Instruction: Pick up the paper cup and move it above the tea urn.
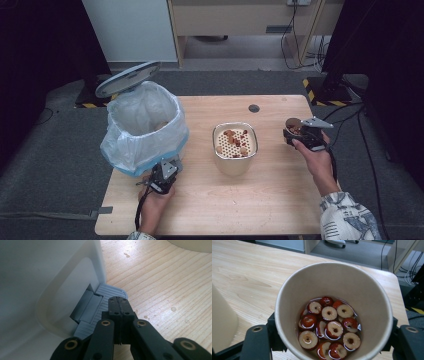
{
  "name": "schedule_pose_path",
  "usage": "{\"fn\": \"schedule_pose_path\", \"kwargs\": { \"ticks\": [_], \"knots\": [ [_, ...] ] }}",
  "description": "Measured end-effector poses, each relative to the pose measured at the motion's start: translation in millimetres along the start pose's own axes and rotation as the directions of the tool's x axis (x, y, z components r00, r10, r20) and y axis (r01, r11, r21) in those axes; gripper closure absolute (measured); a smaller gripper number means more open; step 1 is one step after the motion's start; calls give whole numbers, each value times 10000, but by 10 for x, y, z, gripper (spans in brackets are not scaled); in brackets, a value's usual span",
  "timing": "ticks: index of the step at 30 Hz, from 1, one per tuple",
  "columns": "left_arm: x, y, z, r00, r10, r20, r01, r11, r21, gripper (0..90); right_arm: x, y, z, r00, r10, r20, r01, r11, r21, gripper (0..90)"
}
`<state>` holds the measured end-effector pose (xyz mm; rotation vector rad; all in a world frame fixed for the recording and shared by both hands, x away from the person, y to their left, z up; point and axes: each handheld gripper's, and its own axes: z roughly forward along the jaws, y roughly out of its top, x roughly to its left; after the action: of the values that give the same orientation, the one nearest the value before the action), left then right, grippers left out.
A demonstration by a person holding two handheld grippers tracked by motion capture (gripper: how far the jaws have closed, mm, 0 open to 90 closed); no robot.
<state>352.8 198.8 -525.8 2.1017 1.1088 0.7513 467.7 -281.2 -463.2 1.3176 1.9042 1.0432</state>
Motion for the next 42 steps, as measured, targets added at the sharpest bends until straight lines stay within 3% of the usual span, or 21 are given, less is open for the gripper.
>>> {"fn": "schedule_pose_path", "kwargs": {
  "ticks": [10,20,29,38,42],
  "knots": [
    [-2,-1,0,10000,5,-11,-5,10000,-3,894,59,329,-172,9932,-1110,-350,1105,9937,-165,320],
    [-2,-1,0,10000,6,-16,-6,10000,-4,894,177,706,-299,9724,-2227,-692,2193,9742,-537,323],
    [-2,-1,0,10000,7,-18,-7,10000,-1,895,260,927,-336,9638,-2541,-806,2485,9658,-734,324],
    [-3,-1,0,10000,13,-22,-13,10000,-3,894,411,1119,-362,9446,-3082,-1126,2983,9495,-969,323],
    [-4,-1,0,10000,22,-25,-22,10000,-1,894,468,1193,-361,9416,-3164,-1152,3055,9466,-1030,323]
  ]
}}
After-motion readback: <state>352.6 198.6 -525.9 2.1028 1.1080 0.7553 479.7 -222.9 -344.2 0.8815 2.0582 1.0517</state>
